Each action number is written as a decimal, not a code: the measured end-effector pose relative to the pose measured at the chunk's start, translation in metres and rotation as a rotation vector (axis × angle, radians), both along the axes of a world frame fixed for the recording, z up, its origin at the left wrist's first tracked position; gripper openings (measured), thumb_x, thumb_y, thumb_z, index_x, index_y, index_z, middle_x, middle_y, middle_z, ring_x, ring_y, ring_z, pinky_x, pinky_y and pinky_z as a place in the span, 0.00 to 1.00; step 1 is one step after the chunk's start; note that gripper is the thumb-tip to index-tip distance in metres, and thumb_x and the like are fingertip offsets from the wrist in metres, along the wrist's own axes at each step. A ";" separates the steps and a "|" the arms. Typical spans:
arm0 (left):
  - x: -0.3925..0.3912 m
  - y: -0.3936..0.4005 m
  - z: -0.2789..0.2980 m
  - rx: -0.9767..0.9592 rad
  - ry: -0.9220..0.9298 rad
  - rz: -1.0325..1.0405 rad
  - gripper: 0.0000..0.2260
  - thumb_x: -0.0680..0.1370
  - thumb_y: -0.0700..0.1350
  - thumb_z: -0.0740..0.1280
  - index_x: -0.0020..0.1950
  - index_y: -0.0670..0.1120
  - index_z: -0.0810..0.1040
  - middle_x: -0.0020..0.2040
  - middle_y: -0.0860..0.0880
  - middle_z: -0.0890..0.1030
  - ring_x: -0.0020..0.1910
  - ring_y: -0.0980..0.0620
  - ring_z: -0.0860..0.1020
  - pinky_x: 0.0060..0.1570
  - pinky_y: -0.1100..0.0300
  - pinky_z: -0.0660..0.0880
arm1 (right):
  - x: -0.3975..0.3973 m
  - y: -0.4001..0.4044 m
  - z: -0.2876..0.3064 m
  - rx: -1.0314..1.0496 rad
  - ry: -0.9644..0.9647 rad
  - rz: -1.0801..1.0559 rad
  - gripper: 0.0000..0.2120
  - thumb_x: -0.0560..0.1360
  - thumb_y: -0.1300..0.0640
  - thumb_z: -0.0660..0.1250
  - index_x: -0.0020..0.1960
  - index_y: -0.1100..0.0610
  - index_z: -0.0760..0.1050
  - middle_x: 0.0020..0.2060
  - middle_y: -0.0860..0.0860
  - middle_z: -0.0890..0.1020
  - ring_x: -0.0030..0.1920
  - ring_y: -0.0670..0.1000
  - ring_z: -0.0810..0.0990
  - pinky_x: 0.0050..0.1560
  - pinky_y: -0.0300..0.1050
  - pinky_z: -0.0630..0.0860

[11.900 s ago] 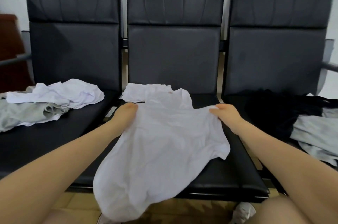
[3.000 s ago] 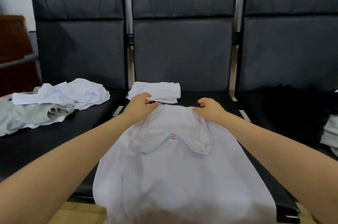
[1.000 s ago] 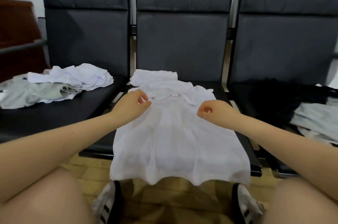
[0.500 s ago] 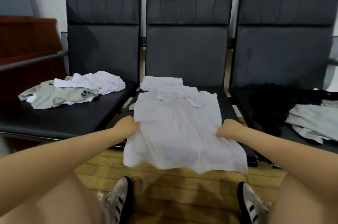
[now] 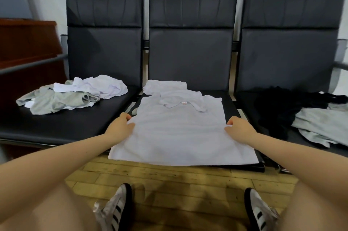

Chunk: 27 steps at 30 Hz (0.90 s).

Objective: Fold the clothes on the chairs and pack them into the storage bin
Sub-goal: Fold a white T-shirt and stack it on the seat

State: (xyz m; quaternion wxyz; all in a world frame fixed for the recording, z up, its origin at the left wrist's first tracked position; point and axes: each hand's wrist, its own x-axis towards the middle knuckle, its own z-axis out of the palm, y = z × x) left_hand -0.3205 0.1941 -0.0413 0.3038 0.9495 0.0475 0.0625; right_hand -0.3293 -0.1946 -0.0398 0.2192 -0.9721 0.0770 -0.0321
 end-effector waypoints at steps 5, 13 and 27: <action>-0.002 -0.027 -0.007 0.381 -0.132 -0.004 0.21 0.75 0.45 0.67 0.66 0.44 0.69 0.62 0.43 0.70 0.62 0.42 0.68 0.52 0.52 0.71 | -0.004 0.027 -0.005 -0.413 -0.074 0.027 0.18 0.78 0.51 0.61 0.65 0.56 0.67 0.61 0.55 0.72 0.60 0.55 0.71 0.57 0.46 0.71; -0.034 -0.079 -0.002 0.186 -0.267 -0.566 0.07 0.76 0.49 0.67 0.52 0.50 0.77 0.45 0.55 0.72 0.48 0.55 0.70 0.46 0.61 0.66 | -0.046 0.073 -0.008 -0.285 -0.157 0.942 0.19 0.76 0.44 0.64 0.63 0.53 0.71 0.56 0.50 0.73 0.55 0.49 0.71 0.55 0.46 0.71; 0.014 -0.066 -0.012 0.108 -0.057 -0.648 0.05 0.77 0.47 0.69 0.42 0.50 0.76 0.36 0.56 0.75 0.34 0.60 0.72 0.37 0.70 0.68 | -0.005 0.075 -0.008 -0.043 -0.036 0.619 0.03 0.77 0.54 0.65 0.45 0.50 0.72 0.32 0.42 0.72 0.35 0.43 0.71 0.40 0.38 0.67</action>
